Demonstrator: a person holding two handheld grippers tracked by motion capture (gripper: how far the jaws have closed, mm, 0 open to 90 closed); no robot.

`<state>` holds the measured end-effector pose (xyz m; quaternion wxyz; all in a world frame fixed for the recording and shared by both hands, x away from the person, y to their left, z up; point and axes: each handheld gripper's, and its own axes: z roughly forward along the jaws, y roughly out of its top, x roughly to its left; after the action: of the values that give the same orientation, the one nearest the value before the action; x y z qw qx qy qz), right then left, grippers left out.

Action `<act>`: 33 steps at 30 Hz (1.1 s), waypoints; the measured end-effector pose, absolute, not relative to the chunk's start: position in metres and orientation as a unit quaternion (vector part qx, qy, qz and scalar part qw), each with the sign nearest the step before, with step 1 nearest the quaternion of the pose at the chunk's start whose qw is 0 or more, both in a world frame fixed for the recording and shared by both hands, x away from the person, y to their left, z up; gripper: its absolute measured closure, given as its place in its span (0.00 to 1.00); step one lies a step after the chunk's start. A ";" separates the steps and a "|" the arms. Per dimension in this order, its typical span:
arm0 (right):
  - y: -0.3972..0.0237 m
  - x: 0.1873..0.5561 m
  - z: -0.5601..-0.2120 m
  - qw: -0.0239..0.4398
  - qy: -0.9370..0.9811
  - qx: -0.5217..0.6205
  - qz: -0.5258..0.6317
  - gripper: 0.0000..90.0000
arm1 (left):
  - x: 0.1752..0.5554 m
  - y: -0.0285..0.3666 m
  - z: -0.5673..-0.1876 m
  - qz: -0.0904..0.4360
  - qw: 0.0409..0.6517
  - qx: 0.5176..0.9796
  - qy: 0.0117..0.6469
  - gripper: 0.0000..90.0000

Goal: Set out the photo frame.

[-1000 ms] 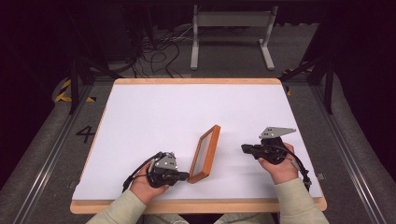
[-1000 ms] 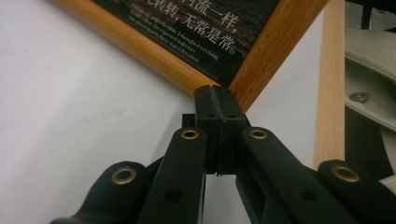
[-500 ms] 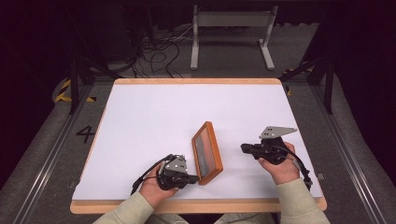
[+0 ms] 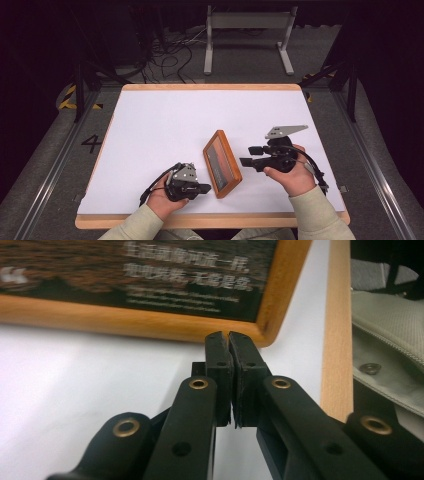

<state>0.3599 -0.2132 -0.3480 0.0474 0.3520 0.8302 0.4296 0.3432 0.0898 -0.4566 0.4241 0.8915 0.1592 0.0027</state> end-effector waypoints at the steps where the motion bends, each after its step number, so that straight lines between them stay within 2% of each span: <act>1: -0.205 0.362 -0.346 0.038 0.837 0.354 0.417 0.41 | 0.344 0.092 -0.456 0.001 0.423 0.891 0.163 0.96; 4: -0.186 0.370 -0.347 0.025 0.846 0.363 0.390 0.36 | 0.345 0.098 -0.454 0.009 0.428 0.888 0.167 0.95; 8: -0.160 0.384 -0.359 -0.001 0.860 0.379 0.343 0.34 | 0.346 0.109 -0.452 0.019 0.433 0.884 0.178 0.94; 12: -0.139 0.394 -0.374 -0.014 0.872 0.385 0.303 0.44 | 0.349 0.121 -0.450 0.025 0.438 0.878 0.193 0.94; 14: -0.135 0.398 -0.377 -0.038 0.872 0.392 0.290 0.50 | 0.350 0.126 -0.450 0.027 0.442 0.874 0.199 0.94; 20: -0.131 0.399 -0.374 -0.019 0.879 0.402 0.256 0.66 | 0.351 0.130 -0.449 0.030 0.445 0.872 0.204 0.93; 33: -0.135 0.406 -0.370 -0.046 0.866 0.431 0.248 0.78 | 0.356 0.142 -0.449 0.035 0.452 0.863 0.224 0.92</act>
<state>0.4056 -0.1349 -0.3704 -0.0460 0.4315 0.8663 0.2476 0.3556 0.1418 -0.4491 0.4522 0.8626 0.2239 0.0354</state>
